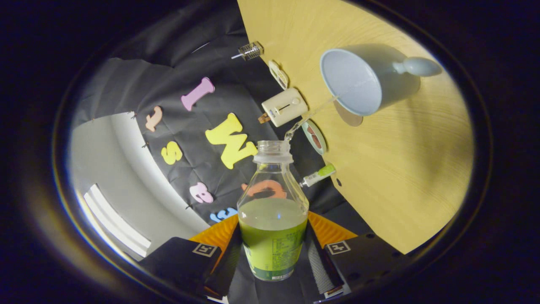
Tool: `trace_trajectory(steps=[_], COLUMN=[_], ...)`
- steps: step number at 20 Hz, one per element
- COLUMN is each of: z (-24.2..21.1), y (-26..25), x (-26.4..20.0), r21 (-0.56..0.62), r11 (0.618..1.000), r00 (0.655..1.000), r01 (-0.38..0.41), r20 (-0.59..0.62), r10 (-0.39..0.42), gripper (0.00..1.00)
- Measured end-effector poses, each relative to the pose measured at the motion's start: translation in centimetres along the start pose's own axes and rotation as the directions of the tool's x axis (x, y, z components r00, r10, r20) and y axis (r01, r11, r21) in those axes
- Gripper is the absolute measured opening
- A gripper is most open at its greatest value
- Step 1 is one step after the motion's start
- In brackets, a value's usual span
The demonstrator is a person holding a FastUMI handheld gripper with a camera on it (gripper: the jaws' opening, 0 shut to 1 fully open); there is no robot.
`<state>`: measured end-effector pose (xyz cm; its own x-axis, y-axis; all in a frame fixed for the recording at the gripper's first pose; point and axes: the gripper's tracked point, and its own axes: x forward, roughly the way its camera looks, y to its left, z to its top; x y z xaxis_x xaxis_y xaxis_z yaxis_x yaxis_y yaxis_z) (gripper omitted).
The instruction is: Take the bottle from table, then pour the juice into the cup, finally place the bottle on the coaster
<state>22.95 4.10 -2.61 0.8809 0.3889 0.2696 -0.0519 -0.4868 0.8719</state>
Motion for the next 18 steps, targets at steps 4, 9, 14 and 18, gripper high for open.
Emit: trace_trajectory(steps=[4,9,14,18], z=[0.1,0.9,1.4,1.5], y=[0.7,2.4,4.0,4.5], x=[0.1,0.2,0.1,-0.3], r21=[0.052,0.098,0.131,0.178], r11=[0.998,0.994,0.988,0.980], r00=[1.000,0.999,0.996,0.996], r01=[-0.018,-0.047,-0.085,-0.090], r20=[-0.010,0.006,0.003,-0.005], r10=[0.019,0.047,0.085,0.092], gripper=[0.79,0.79,0.79,0.79])
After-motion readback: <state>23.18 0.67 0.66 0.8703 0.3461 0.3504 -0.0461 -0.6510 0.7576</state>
